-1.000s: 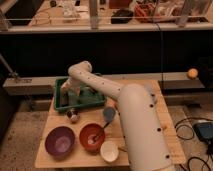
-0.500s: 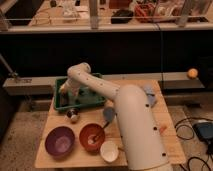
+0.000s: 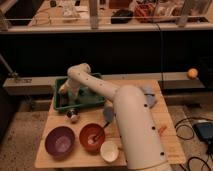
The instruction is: Place eraser in paper cup
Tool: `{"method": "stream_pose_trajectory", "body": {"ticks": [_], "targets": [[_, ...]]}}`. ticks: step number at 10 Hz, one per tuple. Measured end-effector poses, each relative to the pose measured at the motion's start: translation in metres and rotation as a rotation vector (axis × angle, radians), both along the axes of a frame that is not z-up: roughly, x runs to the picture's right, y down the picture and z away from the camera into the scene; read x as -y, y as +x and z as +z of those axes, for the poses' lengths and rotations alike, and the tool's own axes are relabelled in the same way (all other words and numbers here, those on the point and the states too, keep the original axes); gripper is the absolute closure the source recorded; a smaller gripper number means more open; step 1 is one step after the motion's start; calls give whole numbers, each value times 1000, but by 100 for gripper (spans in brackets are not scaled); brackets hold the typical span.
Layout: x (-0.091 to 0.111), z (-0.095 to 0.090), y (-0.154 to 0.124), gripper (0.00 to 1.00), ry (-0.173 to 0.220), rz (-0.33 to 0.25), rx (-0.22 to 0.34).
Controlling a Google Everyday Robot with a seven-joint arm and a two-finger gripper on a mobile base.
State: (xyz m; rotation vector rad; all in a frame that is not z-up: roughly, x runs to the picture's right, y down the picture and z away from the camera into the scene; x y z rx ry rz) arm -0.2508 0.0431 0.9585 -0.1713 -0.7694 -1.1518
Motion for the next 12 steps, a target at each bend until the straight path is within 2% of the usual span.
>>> {"method": "stream_pose_trajectory", "body": {"ticks": [5, 8, 12], "targets": [[-6, 1, -7, 34, -9, -18, 6], [-10, 2, -7, 53, -17, -27, 4], [-12, 5, -6, 54, -29, -31, -5]]}}
